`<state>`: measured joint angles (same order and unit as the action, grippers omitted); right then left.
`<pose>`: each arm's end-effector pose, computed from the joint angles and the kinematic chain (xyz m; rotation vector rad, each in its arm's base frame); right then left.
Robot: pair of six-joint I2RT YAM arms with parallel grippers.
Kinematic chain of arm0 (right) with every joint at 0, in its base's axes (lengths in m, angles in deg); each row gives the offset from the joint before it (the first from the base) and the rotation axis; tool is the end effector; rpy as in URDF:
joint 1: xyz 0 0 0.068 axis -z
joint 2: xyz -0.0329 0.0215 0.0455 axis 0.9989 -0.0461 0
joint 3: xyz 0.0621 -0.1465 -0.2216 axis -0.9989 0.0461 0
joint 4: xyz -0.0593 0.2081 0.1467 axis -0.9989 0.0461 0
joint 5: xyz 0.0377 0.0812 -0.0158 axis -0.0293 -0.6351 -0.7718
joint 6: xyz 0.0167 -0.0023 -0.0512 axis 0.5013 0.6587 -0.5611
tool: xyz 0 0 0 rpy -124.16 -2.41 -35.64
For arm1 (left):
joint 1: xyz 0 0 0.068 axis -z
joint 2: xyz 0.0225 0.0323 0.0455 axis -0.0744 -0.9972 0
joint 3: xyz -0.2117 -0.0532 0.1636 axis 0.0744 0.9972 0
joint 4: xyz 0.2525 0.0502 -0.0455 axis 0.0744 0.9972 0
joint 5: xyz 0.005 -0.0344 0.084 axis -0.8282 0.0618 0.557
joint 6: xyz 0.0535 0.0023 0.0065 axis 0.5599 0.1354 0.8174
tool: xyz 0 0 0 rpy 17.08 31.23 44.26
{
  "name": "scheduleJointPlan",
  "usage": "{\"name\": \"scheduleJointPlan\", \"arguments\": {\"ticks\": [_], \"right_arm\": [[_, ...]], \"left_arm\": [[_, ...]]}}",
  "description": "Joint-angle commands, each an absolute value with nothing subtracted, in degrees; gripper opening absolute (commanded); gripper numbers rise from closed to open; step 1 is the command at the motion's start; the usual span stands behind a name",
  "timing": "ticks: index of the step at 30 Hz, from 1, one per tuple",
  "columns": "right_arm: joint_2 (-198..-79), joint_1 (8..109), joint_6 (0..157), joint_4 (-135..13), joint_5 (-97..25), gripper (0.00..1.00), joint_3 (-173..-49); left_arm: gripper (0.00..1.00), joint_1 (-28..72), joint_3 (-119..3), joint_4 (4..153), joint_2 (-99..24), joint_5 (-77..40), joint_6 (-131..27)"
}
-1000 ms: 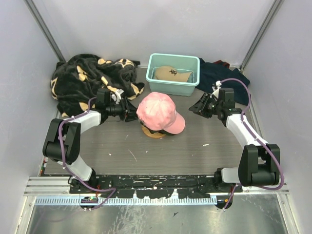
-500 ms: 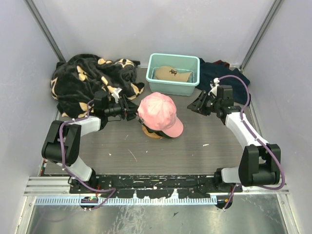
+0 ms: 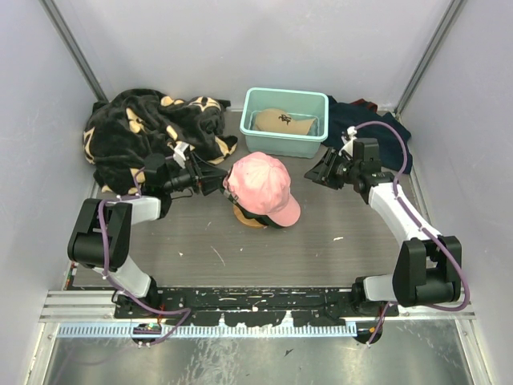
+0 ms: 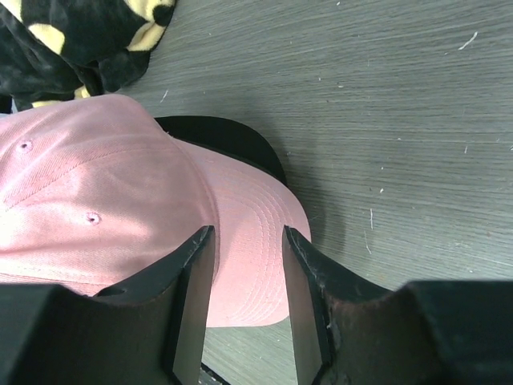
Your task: Stack the hats
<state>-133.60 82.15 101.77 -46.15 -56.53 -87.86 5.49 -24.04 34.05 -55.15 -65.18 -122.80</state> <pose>0.2857 0.0430 0.2593 0.2221 2.2950 0.8833 0.3084 -0.0826 0.1951 -0.4503 2.0752 -1.8932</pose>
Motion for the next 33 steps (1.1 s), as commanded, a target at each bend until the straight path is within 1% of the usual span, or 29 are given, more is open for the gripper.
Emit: {"name": "scheduleJointPlan", "arguments": {"ticks": [1, 8, 11, 16, 22, 27, 33], "right_arm": [[-133.7, 81.7, 100.5, -47.3, -55.0, 0.46, -91.7], [-136.7, 81.8, 99.7, -46.2, -53.4, 0.48, -98.2], [-139.9, 81.7, 98.9, -46.0, -51.7, 0.51, -103.0], [-148.9, 81.5, 97.0, -45.7, -46.6, 0.57, -114.9], [-161.2, 80.9, 99.4, -46.5, -40.7, 0.58, -127.2], [-170.1, 80.1, 101.5, -38.5, -35.3, 0.58, -140.7], [-178.8, 79.2, 103.5, -29.6, -31.9, 0.59, -156.5]], "left_arm": [[0.57, 4.1, -22.1, 31.4, -55.4, -66.5, -122.5], [0.57, 0.7, -20.1, 38.2, -54.9, -66.8, -116.3], [0.58, -1.1, -19.8, 41.0, -54.5, -66.7, -114.4], [0.58, -3.3, -21.0, 43.8, -53.9, -66.7, -113.3], [0.58, -4.1, -23.8, 46.8, -52.6, -66.6, -113.0], [0.59, -4.9, -25.7, 51.5, -50.9, -66.2, -111.1], [0.59, -6.1, -25.8, 52.1, -50.6, -65.6, -111.1]]}}
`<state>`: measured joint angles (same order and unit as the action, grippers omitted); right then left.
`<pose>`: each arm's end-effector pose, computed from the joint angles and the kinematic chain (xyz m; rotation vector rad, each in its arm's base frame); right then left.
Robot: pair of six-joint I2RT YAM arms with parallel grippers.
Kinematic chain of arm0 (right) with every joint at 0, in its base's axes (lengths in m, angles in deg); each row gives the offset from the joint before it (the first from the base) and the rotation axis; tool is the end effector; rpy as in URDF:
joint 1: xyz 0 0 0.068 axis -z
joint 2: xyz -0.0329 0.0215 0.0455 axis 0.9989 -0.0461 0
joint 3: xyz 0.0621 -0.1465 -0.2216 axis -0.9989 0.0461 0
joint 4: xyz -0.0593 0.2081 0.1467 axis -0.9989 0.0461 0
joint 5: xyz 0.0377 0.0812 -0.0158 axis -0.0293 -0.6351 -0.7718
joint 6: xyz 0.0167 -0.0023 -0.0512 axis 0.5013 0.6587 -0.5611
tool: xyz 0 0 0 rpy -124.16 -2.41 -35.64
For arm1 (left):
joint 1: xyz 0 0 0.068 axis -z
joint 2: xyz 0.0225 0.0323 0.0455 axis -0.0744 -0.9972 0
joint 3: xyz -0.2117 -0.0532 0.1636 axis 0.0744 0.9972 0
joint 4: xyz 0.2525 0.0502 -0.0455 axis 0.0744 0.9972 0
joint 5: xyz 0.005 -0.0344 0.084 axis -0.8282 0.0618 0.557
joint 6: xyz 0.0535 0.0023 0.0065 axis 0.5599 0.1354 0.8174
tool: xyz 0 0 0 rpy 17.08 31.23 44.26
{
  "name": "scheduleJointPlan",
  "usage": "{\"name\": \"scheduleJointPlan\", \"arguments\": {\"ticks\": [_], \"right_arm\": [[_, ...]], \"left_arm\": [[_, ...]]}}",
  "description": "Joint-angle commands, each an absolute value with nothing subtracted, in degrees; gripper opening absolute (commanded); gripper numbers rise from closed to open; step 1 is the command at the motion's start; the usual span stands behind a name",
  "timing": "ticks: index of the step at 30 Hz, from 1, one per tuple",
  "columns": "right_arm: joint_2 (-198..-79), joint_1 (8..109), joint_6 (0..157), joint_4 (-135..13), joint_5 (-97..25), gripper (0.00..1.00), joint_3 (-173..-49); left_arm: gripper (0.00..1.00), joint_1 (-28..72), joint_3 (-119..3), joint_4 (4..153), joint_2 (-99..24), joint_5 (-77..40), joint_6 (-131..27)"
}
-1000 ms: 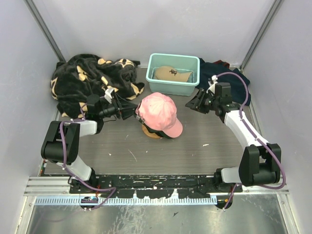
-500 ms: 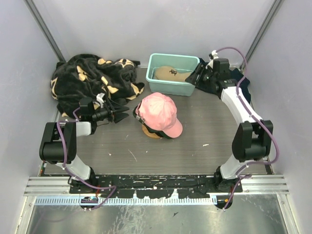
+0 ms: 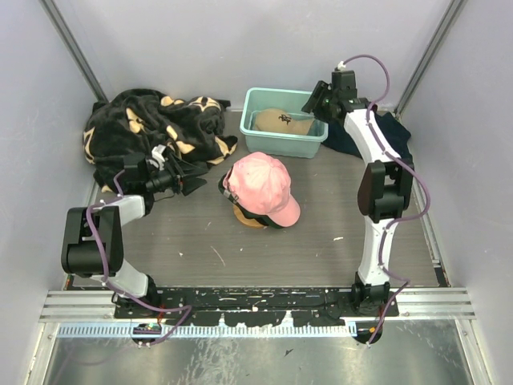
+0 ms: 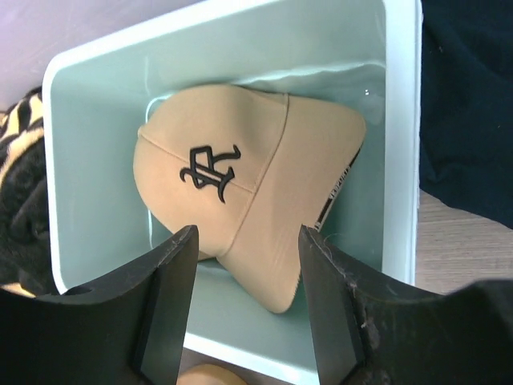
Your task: Stack the hats
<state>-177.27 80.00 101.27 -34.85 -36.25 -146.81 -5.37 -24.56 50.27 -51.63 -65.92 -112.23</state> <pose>0.4886 0.0681 0.3013 0.3465 2.1969 0.5162 0.3080 -0.0235 0.1901 -0.6189 2.0965 -1.6999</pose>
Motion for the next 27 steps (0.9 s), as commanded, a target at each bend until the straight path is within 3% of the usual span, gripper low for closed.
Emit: {"name": "scheduleJointPlan", "arguments": {"ticks": [1, 5, 10, 27], "right_arm": [[-180.1, 79.2, 103.9, -27.7, -31.1, 0.59, -158.9], [-183.3, 79.1, 105.5, -18.6, -28.2, 0.59, -166.9], [-181.0, 79.0, 107.4, -14.7, -26.2, 0.58, -165.1], [-180.9, 78.9, 112.2, -22.5, -28.2, 0.57, -156.7]], "left_arm": [[0.59, -6.3, -25.8, 51.9, -50.5, -65.6, -111.2], [0.59, -7.2, -25.9, 52.3, -50.4, -65.8, -111.2], [0.59, -7.8, -25.4, 52.6, -50.5, -65.9, -110.8], [0.58, -9.1, -23.6, 52.0, -50.3, -66.9, -110.9]]}}
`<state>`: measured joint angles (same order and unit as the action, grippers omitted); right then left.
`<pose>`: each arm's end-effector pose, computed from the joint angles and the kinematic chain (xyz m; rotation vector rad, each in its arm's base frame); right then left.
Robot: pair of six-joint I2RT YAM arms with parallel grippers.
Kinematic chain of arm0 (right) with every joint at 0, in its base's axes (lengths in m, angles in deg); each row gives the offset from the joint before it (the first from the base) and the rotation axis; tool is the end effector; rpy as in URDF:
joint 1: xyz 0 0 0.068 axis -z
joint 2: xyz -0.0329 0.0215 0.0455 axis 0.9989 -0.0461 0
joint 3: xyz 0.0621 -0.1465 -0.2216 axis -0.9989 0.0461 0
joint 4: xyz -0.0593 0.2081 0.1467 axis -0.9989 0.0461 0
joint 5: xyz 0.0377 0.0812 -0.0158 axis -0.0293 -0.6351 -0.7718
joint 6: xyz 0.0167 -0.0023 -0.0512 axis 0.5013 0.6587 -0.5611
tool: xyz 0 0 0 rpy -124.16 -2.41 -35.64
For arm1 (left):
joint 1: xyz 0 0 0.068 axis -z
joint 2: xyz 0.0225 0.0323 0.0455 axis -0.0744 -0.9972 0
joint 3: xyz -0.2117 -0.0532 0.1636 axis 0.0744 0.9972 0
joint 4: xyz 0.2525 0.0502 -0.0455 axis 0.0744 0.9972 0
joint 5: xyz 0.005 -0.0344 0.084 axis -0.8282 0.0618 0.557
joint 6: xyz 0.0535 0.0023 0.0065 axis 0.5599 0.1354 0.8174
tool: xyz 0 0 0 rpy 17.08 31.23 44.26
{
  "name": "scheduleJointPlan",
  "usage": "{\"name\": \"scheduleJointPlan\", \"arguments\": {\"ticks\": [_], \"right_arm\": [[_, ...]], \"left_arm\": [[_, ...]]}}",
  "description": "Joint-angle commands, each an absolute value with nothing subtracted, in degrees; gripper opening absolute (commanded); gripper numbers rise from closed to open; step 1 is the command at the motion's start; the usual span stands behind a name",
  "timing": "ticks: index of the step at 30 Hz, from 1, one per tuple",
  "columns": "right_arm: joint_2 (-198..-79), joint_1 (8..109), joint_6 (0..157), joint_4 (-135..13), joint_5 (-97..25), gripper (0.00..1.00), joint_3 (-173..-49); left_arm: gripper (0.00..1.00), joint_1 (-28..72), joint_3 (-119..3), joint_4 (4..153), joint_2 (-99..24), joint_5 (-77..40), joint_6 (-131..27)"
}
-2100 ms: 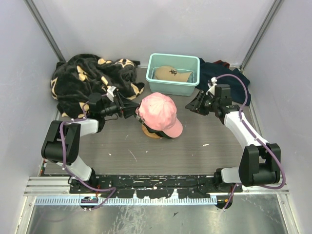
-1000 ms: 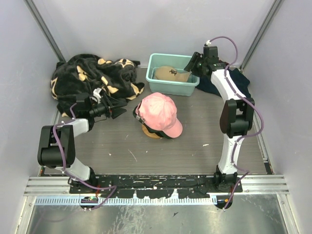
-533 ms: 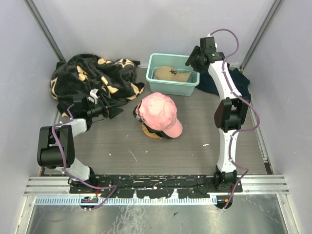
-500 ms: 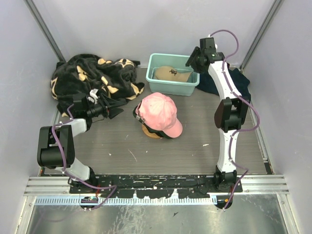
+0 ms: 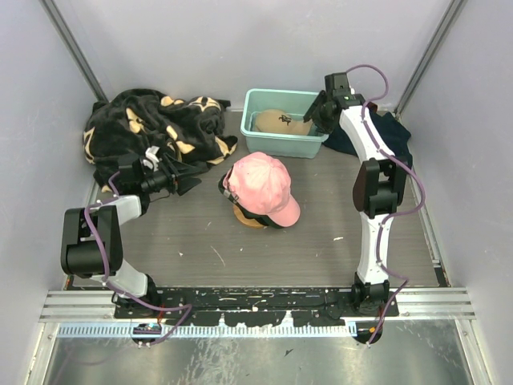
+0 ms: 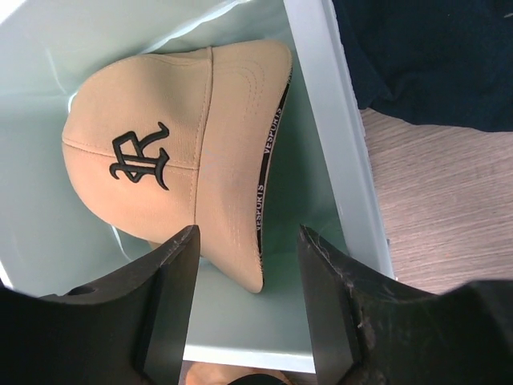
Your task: Stack the hats
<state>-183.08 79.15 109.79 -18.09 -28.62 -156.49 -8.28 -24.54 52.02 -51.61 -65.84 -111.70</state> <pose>0.4925 0.0713 0.2850 0.6252 2.3629 0.3797 0.3077 -0.0079 0.1874 -0.6871 2.0821 -1.6682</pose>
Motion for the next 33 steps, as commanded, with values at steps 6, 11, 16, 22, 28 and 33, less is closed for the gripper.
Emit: {"name": "scheduleJointPlan", "arguments": {"ticks": [6, 11, 16, 22, 28, 33], "right_arm": [[-182.3, 78.3, 111.9, -25.6, -25.2, 0.56, -156.4], [-185.0, 77.7, 112.3, -26.4, -23.9, 0.54, -158.1], [-187.2, 77.1, 112.7, -25.5, -24.3, 0.54, -159.4], [-187.2, 76.8, 112.6, -27.9, -24.2, 0.36, -157.4], [-185.3, 76.4, 110.8, -29.2, -21.7, 0.37, -156.2], [-183.7, 76.8, 109.8, -29.7, -20.9, 0.42, -154.3]], "left_arm": [[0.58, -9.7, -23.4, 52.5, -50.1, -67.2, -110.8], [0.58, -10.5, -23.7, 54.0, -49.9, -67.6, -109.9], [0.58, -11.0, -24.1, 55.7, -49.8, -67.7, -109.0], [0.58, -11.1, -24.4, 56.2, -50.1, -67.8, -108.7], [0.58, -11.2, -25.4, 57.4, -50.4, -67.8, -107.9], [0.58, -11.2, -25.7, 57.4, -50.9, -67.7, -107.9]]}}
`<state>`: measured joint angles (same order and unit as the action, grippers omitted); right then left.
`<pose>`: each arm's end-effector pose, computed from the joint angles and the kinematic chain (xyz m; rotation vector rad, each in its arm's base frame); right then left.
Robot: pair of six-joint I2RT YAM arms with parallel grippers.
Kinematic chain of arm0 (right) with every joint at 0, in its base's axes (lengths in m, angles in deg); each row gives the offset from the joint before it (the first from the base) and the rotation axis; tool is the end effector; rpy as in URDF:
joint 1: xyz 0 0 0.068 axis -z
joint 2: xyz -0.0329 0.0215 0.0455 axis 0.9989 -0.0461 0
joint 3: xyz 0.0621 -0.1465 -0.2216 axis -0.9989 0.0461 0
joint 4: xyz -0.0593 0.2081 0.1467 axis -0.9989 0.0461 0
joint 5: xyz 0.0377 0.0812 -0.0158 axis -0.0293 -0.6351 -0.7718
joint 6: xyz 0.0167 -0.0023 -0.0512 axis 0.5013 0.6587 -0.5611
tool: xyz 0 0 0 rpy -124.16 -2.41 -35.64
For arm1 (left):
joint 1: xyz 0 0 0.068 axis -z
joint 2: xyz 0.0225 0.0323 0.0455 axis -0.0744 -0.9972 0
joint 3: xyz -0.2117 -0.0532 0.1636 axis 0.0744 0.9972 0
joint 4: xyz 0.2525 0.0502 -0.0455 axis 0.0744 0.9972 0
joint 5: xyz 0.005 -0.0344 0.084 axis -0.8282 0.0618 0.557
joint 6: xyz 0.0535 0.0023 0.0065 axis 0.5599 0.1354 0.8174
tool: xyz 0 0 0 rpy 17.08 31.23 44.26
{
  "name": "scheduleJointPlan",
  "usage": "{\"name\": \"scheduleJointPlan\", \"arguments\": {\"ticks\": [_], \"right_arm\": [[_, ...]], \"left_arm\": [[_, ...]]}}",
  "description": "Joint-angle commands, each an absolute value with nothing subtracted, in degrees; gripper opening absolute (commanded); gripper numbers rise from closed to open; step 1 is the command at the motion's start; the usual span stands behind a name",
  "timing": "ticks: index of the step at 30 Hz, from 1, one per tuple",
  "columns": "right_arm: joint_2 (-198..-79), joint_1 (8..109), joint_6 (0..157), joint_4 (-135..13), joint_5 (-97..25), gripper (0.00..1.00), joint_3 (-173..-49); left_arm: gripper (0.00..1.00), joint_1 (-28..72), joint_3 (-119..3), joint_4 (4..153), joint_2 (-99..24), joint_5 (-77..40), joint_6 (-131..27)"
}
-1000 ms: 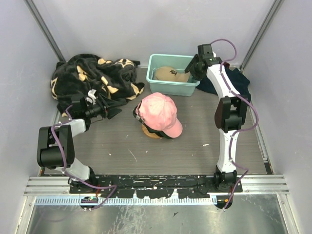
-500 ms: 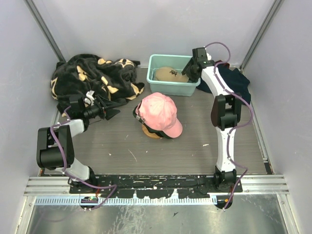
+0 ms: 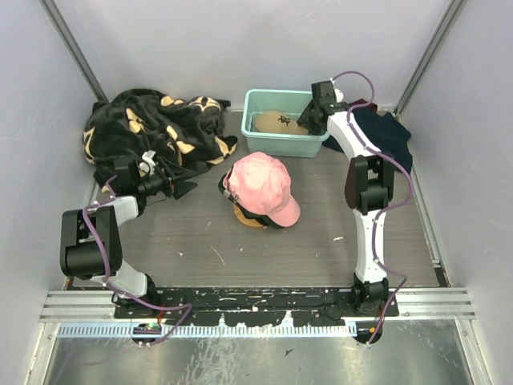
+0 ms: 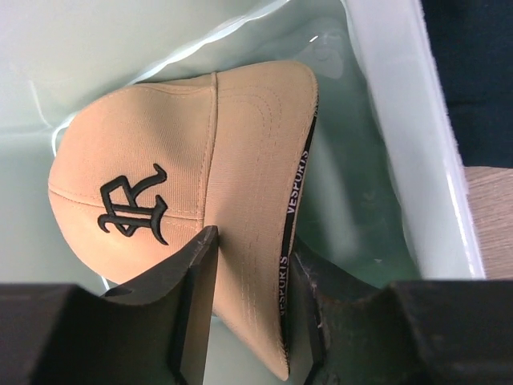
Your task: Stack the hats
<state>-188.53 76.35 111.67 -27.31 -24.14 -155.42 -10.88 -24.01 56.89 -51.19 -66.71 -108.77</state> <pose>0.5146 0.0975 0.2444 0.6287 2.3023 0.3484 0.3017 0.0051 0.1798 -0.7453 2.1105 -1.6394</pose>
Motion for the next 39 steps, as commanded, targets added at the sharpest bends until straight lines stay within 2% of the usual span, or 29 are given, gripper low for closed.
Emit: {"name": "scheduleJointPlan", "arguments": {"ticks": [1, 7, 19, 39], "right_arm": [[-183.3, 77.0, 109.9, -29.9, -20.9, 0.42, -153.9], [-181.1, 78.1, 110.1, -31.3, -21.2, 0.49, -151.8], [-178.2, 79.7, 110.1, -32.8, -21.1, 0.48, -149.6], [-181.3, 79.7, 112.2, -33.1, -24.7, 0.46, -151.0]], "left_arm": [[0.58, -11.2, -25.7, 57.4, -51.1, -67.7, -107.9], [0.58, -11.2, -26.2, 57.5, -51.6, -67.8, -107.8], [0.58, -11.2, -26.4, 57.4, -52.3, -67.8, -107.8], [0.58, -11.2, -26.4, 57.4, -52.8, -67.8, -107.7]]}}
